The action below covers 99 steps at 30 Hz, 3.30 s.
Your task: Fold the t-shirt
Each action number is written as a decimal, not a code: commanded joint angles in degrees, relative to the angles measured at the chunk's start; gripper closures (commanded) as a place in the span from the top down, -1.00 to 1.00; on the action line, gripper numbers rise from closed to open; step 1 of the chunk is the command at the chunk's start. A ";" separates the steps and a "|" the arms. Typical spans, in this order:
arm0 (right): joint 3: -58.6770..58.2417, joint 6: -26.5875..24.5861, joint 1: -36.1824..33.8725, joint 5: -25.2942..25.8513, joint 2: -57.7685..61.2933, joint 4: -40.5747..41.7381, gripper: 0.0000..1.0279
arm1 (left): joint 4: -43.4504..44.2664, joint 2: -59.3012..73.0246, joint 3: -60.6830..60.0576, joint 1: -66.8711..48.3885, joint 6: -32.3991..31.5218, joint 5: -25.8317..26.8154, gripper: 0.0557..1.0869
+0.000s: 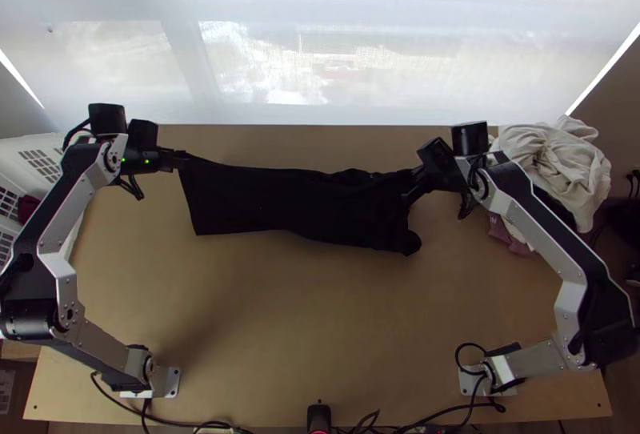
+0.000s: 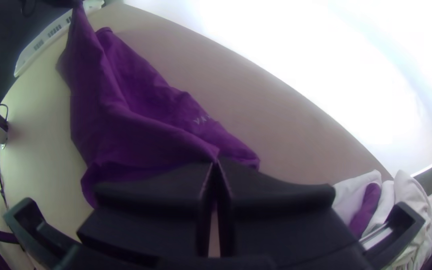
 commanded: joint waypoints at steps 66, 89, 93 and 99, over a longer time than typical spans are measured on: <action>24.64 6.21 12.62 -1.95 20.12 -11.16 0.91 | -17.13 13.31 15.61 -11.80 -5.96 6.12 0.41; 12.43 5.59 0.66 -1.77 26.44 -4.65 0.91 | -14.32 21.66 8.58 -9.60 -2.00 4.54 0.41; 12.78 5.24 -0.48 -1.77 26.97 -4.39 0.91 | -14.32 21.66 8.67 -8.02 -0.95 3.49 0.41; 13.75 5.77 0.31 -1.86 25.30 -4.48 0.91 | -15.11 20.87 9.29 -6.00 -0.24 3.14 0.41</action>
